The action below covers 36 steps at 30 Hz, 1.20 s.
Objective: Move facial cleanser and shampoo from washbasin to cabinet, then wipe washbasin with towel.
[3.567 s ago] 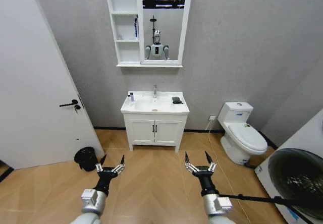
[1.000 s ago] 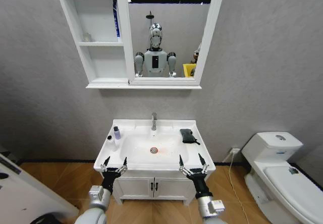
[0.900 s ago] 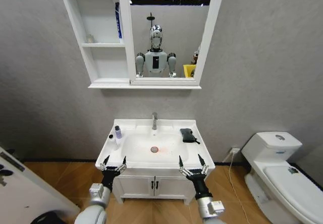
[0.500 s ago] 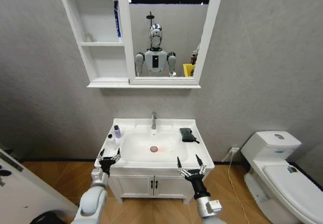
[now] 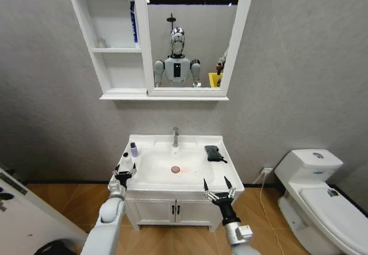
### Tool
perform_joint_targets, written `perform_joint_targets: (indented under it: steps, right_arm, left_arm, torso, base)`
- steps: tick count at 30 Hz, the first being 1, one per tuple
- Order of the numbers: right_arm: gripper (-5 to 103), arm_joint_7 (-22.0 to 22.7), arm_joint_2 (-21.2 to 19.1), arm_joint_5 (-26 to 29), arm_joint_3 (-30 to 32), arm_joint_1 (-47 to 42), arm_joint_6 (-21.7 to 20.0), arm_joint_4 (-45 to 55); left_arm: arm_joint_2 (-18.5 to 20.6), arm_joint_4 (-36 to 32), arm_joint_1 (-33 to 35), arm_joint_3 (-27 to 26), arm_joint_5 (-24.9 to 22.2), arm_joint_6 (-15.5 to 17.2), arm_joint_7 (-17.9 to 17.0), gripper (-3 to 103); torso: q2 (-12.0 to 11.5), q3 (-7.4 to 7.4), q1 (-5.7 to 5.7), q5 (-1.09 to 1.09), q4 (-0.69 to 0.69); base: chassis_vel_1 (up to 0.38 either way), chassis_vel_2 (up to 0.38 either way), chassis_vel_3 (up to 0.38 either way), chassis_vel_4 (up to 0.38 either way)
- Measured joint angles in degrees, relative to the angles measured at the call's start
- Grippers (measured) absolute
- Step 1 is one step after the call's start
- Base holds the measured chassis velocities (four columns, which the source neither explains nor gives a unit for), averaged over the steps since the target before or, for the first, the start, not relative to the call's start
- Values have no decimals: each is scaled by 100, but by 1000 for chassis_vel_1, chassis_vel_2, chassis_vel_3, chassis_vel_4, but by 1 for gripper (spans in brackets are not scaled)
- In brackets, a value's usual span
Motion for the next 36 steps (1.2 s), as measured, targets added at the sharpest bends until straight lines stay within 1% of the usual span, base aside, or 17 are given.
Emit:
perform_joint_targets:
  steps: [1, 3, 8, 9, 11, 12, 15, 17, 19, 23, 25, 28, 30, 31, 34, 35, 36]
  right_arm:
    - [100, 2, -4, 0, -1, 12, -9, -5]
    - [100, 6, -8, 1, -1, 18, -25, -8]
    - [100, 13, -27, 3, 0, 30, -48, -30]
    - [100, 13, -27, 3, 0, 30, -48, -30]
    - [100, 19, -22, 2, -18, 67, -70, -43]
    - [100, 19, -22, 2, -18, 67, -70, -43]
    - [100, 35, 0, -2, -65, 111, -100, -49]
    - [100, 39, 5, -7, -73, 122, -106, -50]
    - [100, 48, 15, -14, -83, 128, -113, -48]
    - [100, 53, 20, -16, -72, 115, -114, -20]
    - [100, 57, 5, -7, -53, 94, -115, 24]
    - [100, 58, -1, 7, -50, 94, -118, 40]
    - [100, 61, -17, 29, -48, 101, -133, 70]
    - [100, 61, -17, 29, -48, 101, -133, 70]
    - [100, 62, -19, 23, -79, 112, -140, 88]
    - [100, 62, -19, 23, -79, 112, -140, 88]
    - [100, 62, -14, 10, -95, 113, -142, 92]
  left_arm:
    - [1, 128, -122, 7, 10, -1, -3, 96]
    - [-1, 270, -243, 4, 22, -8, -4, 92]
    - [29, 363, -309, -4, -2, 22, 92, 70]
    - [29, 363, -309, -4, -2, 22, 92, 70]
    - [74, 226, -204, 17, -32, 84, 142, 59]
    - [74, 226, -204, 17, -32, 84, 142, 59]
    - [83, 59, -100, 46, -40, 162, 150, 43]
    - [89, 9, -77, 59, -47, 188, 159, 43]
    - [134, -176, -13, 92, -95, 300, 148, 34]
    - [260, -455, 80, 107, -202, 443, 86, 32]
    - [617, -1004, 227, 138, -491, 712, -61, 32]
    - [820, -1251, 259, 176, -678, 816, -115, 32]
    - [1516, -2040, 195, 264, -1288, 1182, -358, 32]
    - [1516, -2040, 195, 264, -1288, 1182, -358, 32]
    - [2520, -2696, -235, 377, -2436, 1764, -828, 32]
    - [2520, -2696, -235, 377, -2436, 1764, -828, 32]
    - [3094, -2874, -606, 438, -3087, 2023, -1032, 32]
  torso:
    - [0, 0, 0, -1, 0]
    - [0, 0, 0, 0, -1]
    - [0, 0, 0, -1, 0]
    - [0, 0, 0, -1, 0]
    - [0, 0, 0, 0, 1]
    - [0, 0, 0, 0, 1]
    - [0, 0, 0, -1, 1]
    - [0, 0, -1, -1, 0]
    - [0, 0, 0, -1, 0]
    - [0, 0, -1, -1, -1]
    - [0, -1, 0, -3, 0]
    - [0, -1, -1, -1, 1]
    - [1, -1, -1, -2, 0]
    - [1, -1, -1, -2, 0]
    - [1, -1, -1, -5, 1]
    - [1, -1, -1, -5, 1]
    - [1, -1, 0, -1, 0]
  base:
    - [0, 0, 0, 0]
    - [0, 0, 0, 0]
    - [0, 0, 0, 0]
    - [0, 0, 0, 0]
    - [0, 0, 0, 0]
    - [0, 0, 0, 0]
    - [0, 0, 0, 0]
    - [0, 0, 0, 0]
    - [0, 0, 0, 0]
    - [0, 0, 0, 0]
    - [0, 0, 0, 0]
    - [0, 0, 0, 0]
    - [0, 0, 0, 0]
    - [0, 0, 0, 0]
    - [0, 0, 0, 0]
    - [0, 0, 0, 0]
    - [0, 0, 0, 0]
